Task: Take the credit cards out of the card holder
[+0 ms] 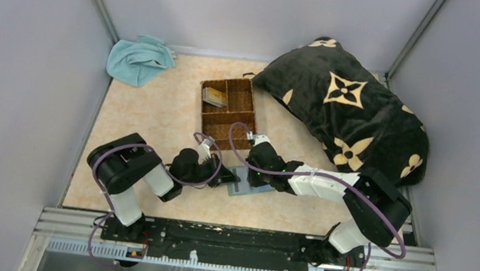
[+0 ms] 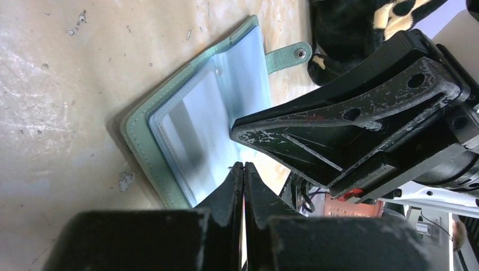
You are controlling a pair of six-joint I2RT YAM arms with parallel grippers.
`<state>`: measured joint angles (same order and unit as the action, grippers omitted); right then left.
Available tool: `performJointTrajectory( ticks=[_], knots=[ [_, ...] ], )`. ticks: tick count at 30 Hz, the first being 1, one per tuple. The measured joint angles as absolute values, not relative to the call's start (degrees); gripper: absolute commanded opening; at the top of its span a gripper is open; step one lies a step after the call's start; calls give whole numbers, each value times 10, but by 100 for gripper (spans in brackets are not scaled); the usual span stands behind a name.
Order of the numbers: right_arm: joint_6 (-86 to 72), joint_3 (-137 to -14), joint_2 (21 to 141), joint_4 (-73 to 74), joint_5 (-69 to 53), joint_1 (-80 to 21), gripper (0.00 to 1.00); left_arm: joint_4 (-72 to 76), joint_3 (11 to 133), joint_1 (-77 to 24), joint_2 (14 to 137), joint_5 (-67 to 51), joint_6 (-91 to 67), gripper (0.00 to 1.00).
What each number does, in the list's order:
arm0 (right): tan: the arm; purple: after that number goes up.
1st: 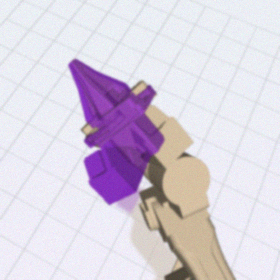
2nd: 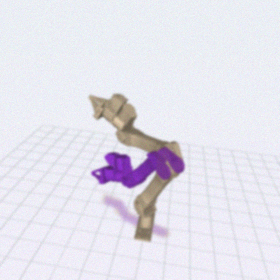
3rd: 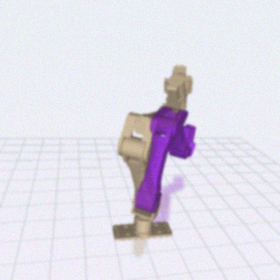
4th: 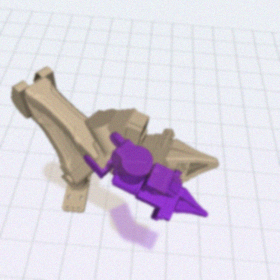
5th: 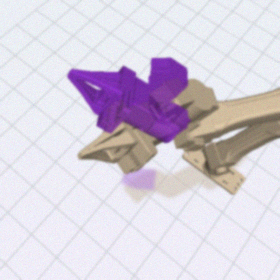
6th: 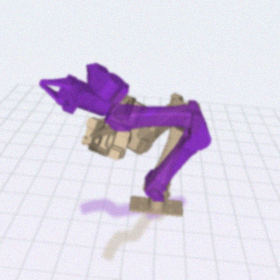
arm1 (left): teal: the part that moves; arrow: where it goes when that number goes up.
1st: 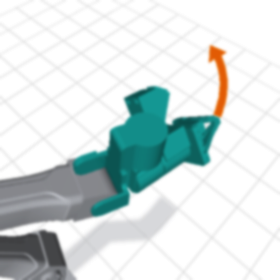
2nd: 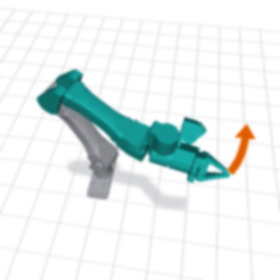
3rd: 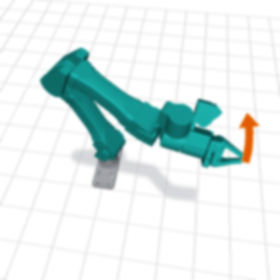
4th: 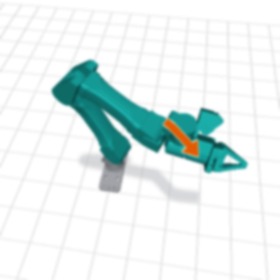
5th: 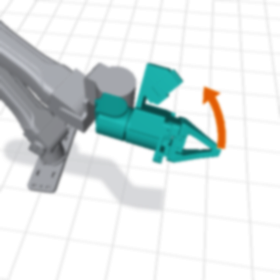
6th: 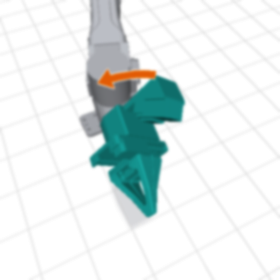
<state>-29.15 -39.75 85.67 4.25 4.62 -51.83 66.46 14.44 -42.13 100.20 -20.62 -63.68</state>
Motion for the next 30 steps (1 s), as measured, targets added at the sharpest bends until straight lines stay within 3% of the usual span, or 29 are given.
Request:
performJointTrajectory(
  ticks=[6, 14, 30],
  knots=[
    [-291, -397, 857, 43, 46, -518, 0, 649, 132, -421, 962, -197, -632, 8],
    [-291, -397, 857, 42, 46, -518, 0, 523, 130, -421, 852, -142, -589, 8],
    [-291, -397, 859, 40, 46, -518, 0, 427, 131, -421, 852, -101, -556, 9]
  ],
)
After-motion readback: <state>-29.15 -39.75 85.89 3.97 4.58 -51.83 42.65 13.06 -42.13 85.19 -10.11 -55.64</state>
